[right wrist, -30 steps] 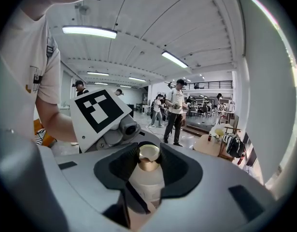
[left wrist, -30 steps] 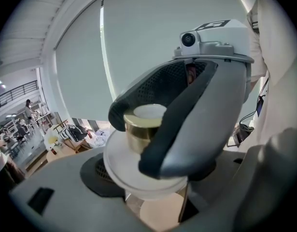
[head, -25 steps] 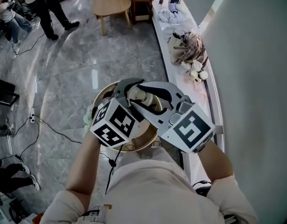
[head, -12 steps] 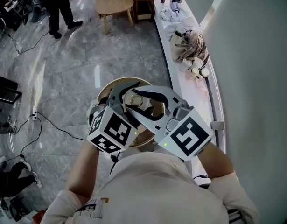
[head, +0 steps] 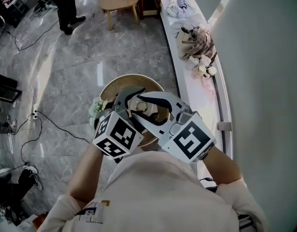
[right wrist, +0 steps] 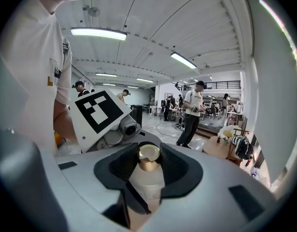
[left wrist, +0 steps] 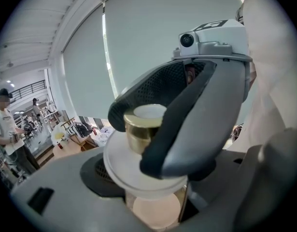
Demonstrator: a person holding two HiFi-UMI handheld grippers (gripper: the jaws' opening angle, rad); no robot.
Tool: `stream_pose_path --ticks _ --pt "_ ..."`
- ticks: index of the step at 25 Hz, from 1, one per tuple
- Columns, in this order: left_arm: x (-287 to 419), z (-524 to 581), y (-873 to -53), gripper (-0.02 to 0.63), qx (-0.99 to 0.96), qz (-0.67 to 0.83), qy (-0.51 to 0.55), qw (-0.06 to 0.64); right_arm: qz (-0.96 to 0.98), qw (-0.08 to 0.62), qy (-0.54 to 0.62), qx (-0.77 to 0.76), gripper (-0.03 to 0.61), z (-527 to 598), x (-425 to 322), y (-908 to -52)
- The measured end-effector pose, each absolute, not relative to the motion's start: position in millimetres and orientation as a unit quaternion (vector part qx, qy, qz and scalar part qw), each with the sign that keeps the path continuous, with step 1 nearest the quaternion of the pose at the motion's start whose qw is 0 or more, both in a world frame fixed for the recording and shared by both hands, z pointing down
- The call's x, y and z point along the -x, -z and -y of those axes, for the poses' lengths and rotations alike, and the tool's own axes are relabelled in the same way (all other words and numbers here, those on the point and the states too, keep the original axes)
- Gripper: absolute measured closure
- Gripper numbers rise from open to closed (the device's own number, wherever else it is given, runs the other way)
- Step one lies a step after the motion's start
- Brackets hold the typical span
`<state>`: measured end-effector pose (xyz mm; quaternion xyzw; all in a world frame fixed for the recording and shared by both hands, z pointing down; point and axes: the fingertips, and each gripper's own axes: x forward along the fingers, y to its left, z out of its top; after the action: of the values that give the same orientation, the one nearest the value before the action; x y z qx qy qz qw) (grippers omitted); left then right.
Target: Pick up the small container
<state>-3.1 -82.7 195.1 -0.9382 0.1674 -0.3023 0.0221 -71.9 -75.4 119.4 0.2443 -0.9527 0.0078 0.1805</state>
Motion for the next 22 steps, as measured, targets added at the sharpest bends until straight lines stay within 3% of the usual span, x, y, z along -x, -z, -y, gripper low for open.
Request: stream_pose_path --ticks 22 --pt "0.8 62.9 -211.0 0.275 0.934 -0.161 0.318 0.025 0.953 0.183 -0.019 -0.24 0.434 54.8 64.9 -140.0"
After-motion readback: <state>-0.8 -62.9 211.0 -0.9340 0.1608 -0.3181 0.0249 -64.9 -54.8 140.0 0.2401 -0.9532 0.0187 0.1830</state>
